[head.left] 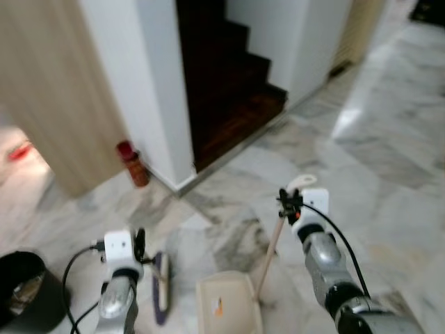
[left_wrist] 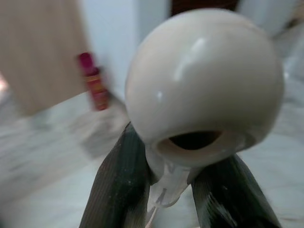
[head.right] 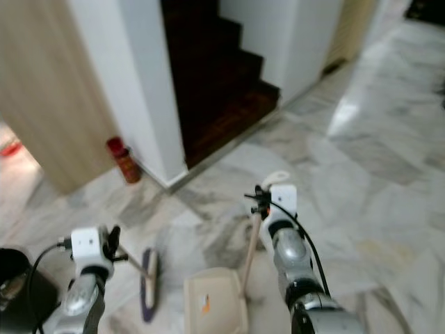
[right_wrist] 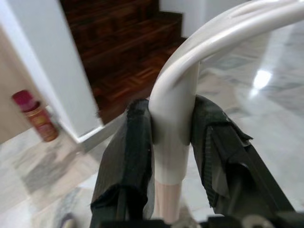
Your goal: Sweep floor
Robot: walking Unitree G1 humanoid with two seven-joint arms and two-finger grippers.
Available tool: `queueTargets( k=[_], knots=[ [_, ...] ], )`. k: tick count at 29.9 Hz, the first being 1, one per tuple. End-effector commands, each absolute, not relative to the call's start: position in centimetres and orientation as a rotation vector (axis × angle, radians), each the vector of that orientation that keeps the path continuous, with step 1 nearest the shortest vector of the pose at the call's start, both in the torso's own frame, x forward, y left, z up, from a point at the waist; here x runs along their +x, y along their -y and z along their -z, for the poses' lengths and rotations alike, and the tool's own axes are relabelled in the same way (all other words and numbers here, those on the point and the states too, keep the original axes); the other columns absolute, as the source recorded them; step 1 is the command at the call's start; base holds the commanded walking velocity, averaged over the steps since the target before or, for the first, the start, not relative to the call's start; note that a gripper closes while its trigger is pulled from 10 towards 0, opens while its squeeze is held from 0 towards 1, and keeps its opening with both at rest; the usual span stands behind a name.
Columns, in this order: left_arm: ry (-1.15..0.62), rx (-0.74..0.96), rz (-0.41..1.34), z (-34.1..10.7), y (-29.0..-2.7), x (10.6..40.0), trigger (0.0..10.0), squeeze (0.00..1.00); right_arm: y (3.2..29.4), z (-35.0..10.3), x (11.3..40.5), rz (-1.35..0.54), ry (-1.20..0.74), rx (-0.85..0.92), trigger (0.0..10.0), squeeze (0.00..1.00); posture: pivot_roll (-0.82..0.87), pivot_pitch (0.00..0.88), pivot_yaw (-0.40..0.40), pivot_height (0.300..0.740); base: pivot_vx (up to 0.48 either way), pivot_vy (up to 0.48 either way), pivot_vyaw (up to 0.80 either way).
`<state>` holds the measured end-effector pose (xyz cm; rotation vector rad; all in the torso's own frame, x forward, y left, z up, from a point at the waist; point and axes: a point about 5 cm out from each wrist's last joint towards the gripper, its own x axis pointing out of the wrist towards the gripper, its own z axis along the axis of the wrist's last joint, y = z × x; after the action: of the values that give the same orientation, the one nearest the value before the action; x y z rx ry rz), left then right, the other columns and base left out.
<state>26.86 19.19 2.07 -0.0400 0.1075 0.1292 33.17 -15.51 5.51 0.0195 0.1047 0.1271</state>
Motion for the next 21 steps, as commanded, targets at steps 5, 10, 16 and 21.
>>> queueTargets(
  k=[5,10,16,21],
  knots=[
    [-0.141,-0.063,-0.122,-1.55,-18.9,26.53,10.0,0.0,15.1,-6.65,33.82,-0.138,-0.054,0.012,10.0,0.0,0.0,0.009,0.019,0.74,0.0,0.0,-0.79],
    [-0.141,-0.071,-0.126,-1.59,-18.83,26.5,10.0,0.0,15.15,-6.67,33.84,-0.135,-0.054,0.012,10.0,0.0,0.0,0.003,0.018,0.74,0.0,0.0,-0.79],
    [-0.131,-0.079,-0.126,-1.84,-18.72,26.48,10.0,0.0,15.17,-6.62,33.84,-0.131,-0.059,0.01,10.0,0.0,-0.01,0.001,0.015,0.74,0.0,0.0,-0.79],
    [-0.126,-0.084,-0.125,-1.96,-18.59,26.48,10.0,0.0,15.15,-6.55,33.8,-0.133,-0.061,0.007,10.0,0.0,-0.01,0.004,0.013,0.74,0.0,0.0,-0.79]
  ],
)
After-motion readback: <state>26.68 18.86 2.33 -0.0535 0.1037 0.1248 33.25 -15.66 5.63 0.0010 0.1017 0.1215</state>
